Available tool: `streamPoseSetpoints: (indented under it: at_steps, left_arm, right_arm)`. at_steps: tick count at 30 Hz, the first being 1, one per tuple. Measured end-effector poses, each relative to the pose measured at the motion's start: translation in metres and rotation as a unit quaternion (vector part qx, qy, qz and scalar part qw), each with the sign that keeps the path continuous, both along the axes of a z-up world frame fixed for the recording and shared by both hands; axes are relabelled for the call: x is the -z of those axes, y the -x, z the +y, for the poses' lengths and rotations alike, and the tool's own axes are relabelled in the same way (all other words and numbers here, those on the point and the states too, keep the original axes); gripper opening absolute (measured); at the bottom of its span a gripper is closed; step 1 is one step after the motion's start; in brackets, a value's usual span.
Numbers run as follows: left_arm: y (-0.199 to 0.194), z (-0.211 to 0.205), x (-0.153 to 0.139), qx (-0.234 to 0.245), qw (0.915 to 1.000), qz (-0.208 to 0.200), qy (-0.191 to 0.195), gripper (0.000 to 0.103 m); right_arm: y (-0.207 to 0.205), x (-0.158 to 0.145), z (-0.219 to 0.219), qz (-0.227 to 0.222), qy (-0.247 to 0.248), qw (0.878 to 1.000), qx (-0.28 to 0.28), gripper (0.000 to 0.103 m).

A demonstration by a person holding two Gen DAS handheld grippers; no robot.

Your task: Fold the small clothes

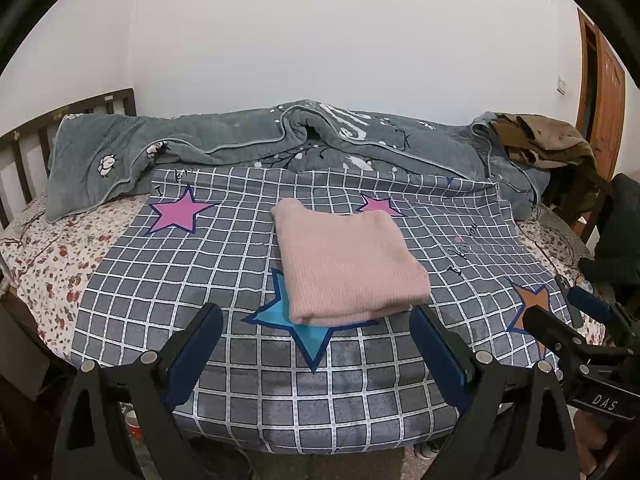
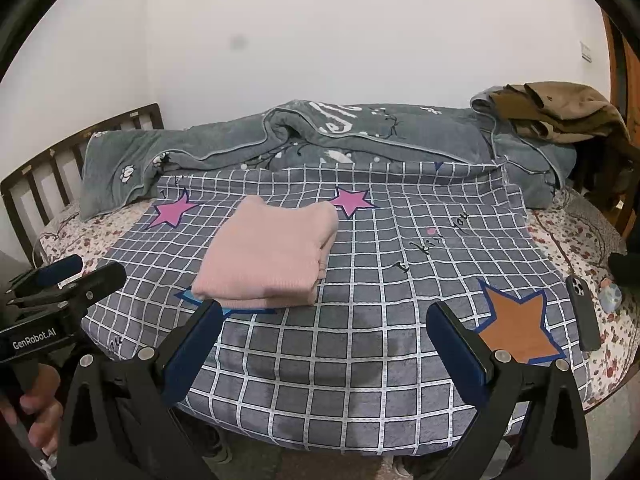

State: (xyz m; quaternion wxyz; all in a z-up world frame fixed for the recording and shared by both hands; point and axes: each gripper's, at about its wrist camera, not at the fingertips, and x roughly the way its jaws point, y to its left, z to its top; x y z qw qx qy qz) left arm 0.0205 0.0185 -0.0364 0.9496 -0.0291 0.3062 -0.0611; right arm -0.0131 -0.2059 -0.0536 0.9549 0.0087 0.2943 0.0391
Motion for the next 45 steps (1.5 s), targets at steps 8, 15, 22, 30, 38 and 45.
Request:
streamPoseSetpoints:
  at_steps: [8,15,22,30,38,45]
  left_arm:
    - [0.0004,0.0008,-0.0014,-0.001,1.0000,-0.001,-0.001,0.095]
    - [0.0024,0.0018,-0.0031,-0.002,1.0000,-0.003,-0.001,0.095]
    - [0.0040,0.0014,-0.0046,-0.003,1.0000,-0.004,-0.002,0.095]
    - [0.0043,0.0013,-0.0052,-0.005,1.0000,-0.005,-0.002,0.095]
    - [0.0049,0.0020,-0.0050,-0.005,1.0000,-0.004,-0.002,0.095]
    - [0.0056,0.0062,-0.0062,-0.009,0.9999,-0.009,0.003,0.095]
  right_arm:
    - [0.0001,-0.0002,0.0004,0.001,-0.001,1.000,0.000,0.100]
    - [0.0000,-0.0019,-0.0003,0.001,-0.002,1.000,0.001,0.100]
    - [0.0017,-0.0042,-0.0007,-0.003,-0.001,1.000,0.003,0.100]
    - [0.0009,-0.0040,-0.0028,0.001,-0.004,1.000,0.005,0.100]
    - [0.0004,-0.0026,-0.0048,0.002,0.000,1.000,0.004,0.100]
    - [0.0016,-0.0010,-0.0016,0.000,0.002,1.000,0.003,0.100]
